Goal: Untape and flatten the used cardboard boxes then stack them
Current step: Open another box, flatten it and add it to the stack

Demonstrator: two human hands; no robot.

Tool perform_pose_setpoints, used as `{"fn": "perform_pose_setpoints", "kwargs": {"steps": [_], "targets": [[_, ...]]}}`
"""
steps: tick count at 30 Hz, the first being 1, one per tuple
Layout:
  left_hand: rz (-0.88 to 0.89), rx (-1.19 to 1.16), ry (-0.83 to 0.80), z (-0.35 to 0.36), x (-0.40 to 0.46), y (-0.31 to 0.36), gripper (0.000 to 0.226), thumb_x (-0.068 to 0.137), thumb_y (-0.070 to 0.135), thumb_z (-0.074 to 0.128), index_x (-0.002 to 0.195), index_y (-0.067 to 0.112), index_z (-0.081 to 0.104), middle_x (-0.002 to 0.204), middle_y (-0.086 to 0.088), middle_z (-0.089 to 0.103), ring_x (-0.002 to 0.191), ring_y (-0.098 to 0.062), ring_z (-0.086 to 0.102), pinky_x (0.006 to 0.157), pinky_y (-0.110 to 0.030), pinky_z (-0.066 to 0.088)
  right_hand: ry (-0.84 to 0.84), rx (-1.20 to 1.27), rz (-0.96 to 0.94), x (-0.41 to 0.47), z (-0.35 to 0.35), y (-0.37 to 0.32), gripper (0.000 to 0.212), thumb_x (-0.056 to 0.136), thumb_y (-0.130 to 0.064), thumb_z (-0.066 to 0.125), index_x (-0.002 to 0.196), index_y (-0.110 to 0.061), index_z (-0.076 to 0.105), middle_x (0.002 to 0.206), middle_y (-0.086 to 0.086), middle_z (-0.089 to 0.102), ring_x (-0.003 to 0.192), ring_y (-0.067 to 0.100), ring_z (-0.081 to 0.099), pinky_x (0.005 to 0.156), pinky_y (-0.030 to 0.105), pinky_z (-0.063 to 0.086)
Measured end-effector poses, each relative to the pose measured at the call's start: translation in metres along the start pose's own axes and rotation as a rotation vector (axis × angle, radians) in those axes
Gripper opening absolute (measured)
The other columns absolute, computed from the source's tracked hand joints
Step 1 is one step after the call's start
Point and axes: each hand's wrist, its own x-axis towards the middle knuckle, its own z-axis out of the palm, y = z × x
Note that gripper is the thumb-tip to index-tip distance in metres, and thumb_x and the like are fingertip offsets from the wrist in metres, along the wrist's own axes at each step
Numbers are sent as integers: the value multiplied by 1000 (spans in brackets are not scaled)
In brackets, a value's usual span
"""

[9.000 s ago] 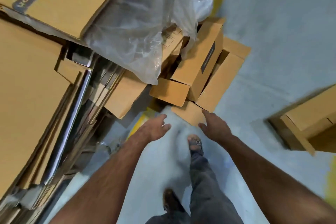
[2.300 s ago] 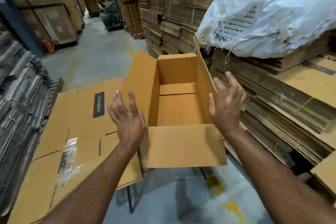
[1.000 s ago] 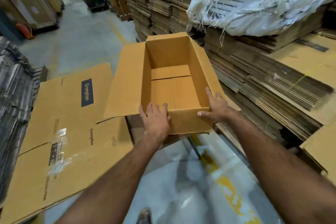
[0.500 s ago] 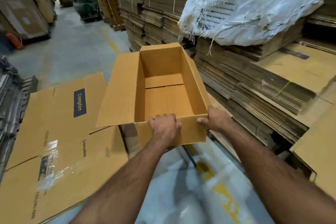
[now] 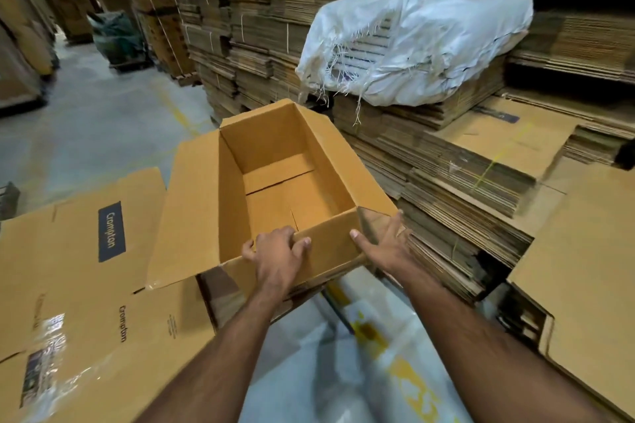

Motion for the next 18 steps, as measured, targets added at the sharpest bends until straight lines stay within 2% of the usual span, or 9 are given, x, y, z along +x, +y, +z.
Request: {"fn": "perform_pose_setpoints", "kwargs": {"steps": [3, 5, 7, 8, 10, 12, 14, 16, 18], "targets": [[-18, -92, 69, -16, 6, 4, 22, 94, 50, 54, 87, 29, 58, 88, 12, 55, 99, -14, 43, 98, -42, 20, -40, 136, 18, 2, -1, -5, 125, 81, -65, 66, 149, -26, -32, 161, 24, 15, 143, 44, 29, 112, 52, 32], [-21, -207, 128, -25, 8, 10, 25, 94, 50, 53, 84, 27, 57, 86, 11, 55, 98, -15, 45, 92, -40, 21, -124, 256, 32, 0, 3, -11, 123, 82, -65, 64, 150, -23, -29, 158, 21, 27, 141, 41, 34, 112, 46, 36], [-39, -335, 171, -35, 11, 15, 28, 95, 50, 51, 81, 26, 53, 85, 11, 57, 95, -16, 48, 87, -38, 23, -195, 274, 9, -6, 5, -19, 116, 84, -70, 56, 154, -19, -22, 160, 16, 25, 143, 38, 32, 108, 38, 36], [-50, -405, 175, -39, 13, 18, 29, 94, 52, 51, 80, 27, 52, 84, 13, 57, 94, -16, 51, 87, -38, 26, -224, 277, -9, -9, 6, -24, 114, 84, -72, 52, 155, -17, -17, 162, 13, 21, 145, 37, 29, 110, 40, 33], [-66, -599, 139, -46, 20, 18, 35, 89, 60, 53, 81, 26, 55, 83, 11, 62, 88, -17, 58, 91, -47, 39, -261, 343, -68, -12, 6, -36, 111, 82, -75, 49, 157, -13, -5, 161, 9, 25, 143, 31, 33, 112, 40, 31], [-74, -903, 113, -57, 24, 17, 44, 85, 64, 56, 90, 20, 62, 88, 7, 70, 84, -17, 63, 86, -52, 50, -201, 477, -145, -16, 2, -53, 95, 85, -68, 55, 150, -12, 14, 150, 8, 42, 127, 23, 46, 107, 40, 39], [-91, -1214, 99, -69, 28, 21, 36, 94, 50, 56, 96, 15, 66, 92, 4, 74, 84, -11, 68, 78, -36, 56, -101, 570, -251, -19, -5, -71, 84, 79, -64, 66, 136, -19, 24, 137, 4, 51, 121, 19, 50, 105, 45, 44], [-135, -1411, 106, -81, 30, 25, 33, 100, 43, 47, 101, 16, 66, 90, 10, 75, 85, -2, 69, 73, -24, 57, -14, 571, -380, -21, -13, -87, 84, 71, -66, 73, 129, -28, 26, 129, -3, 54, 122, 20, 54, 103, 48, 47], [-194, -1601, 83, -85, 33, 25, 45, 99, 52, 40, 112, 18, 65, 101, 9, 74, 94, -4, 69, 83, -29, 58, 73, 502, -495, -25, -24, -101, 95, 65, -73, 74, 137, -33, 25, 130, -7, 55, 119, 16, 55, 100, 49, 49]]}}
